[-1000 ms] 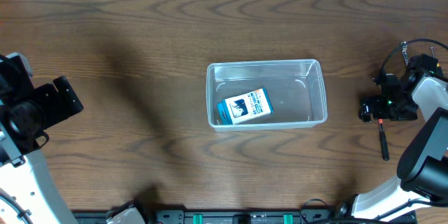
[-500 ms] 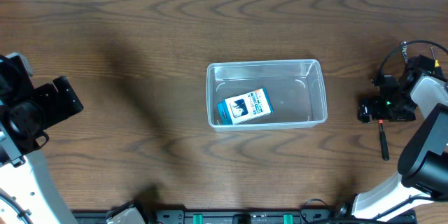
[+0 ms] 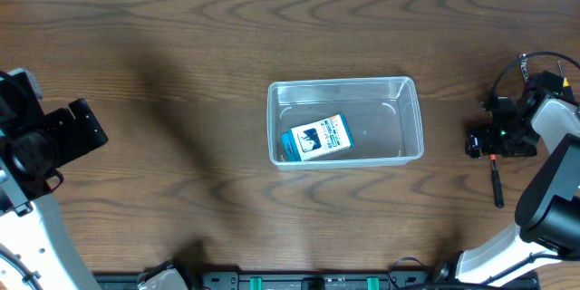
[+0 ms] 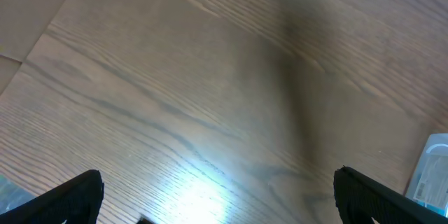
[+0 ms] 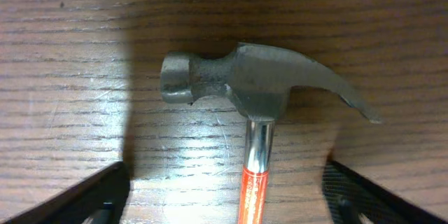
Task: Pack container
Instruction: 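Align the right gripper over the hammer handle and close on it, then lift the hammer with the right gripper and carry it over the container, then lower the hammer into the container beside the box and release, then move the right gripper to the chrome wrench at the right edge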
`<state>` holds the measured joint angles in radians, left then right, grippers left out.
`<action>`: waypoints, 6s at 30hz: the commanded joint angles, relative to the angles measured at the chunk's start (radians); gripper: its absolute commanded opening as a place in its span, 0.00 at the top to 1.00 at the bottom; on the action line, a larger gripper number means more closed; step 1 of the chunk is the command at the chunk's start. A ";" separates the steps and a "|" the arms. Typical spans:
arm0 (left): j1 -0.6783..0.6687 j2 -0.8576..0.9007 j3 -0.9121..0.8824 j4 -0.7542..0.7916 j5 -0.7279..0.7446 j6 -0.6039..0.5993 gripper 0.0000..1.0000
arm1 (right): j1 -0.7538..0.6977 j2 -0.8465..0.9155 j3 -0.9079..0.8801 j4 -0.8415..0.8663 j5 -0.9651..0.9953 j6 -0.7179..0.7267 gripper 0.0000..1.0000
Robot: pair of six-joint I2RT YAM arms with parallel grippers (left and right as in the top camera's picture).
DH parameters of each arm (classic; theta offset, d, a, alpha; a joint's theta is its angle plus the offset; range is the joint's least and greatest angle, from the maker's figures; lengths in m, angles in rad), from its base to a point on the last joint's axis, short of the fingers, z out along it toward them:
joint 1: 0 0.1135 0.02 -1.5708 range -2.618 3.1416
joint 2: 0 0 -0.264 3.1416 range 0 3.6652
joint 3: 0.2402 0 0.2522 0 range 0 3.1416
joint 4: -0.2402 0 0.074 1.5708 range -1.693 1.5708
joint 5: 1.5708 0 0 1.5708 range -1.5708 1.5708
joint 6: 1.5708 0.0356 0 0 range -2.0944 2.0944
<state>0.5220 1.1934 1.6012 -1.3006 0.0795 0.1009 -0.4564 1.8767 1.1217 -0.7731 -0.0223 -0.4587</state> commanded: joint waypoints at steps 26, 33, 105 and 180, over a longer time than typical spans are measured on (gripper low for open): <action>0.005 0.004 0.011 0.000 0.007 -0.012 0.02 | -0.010 0.024 -0.005 0.026 -0.008 0.010 0.70; 0.005 0.004 0.011 0.000 0.007 -0.013 0.02 | -0.010 0.024 0.004 0.023 -0.008 0.010 0.76; 0.005 0.004 0.011 0.000 0.007 -0.012 0.02 | 0.902 0.024 0.747 -0.473 -0.096 -0.318 0.92; 0.005 0.004 0.011 0.000 0.007 -0.012 0.02 | 0.182 -0.180 0.743 -0.520 0.140 0.301 0.01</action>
<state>0.5220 1.1934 1.6012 -1.3010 0.0795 0.1009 -0.2379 1.6947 1.8523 -1.3220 0.1291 -0.1616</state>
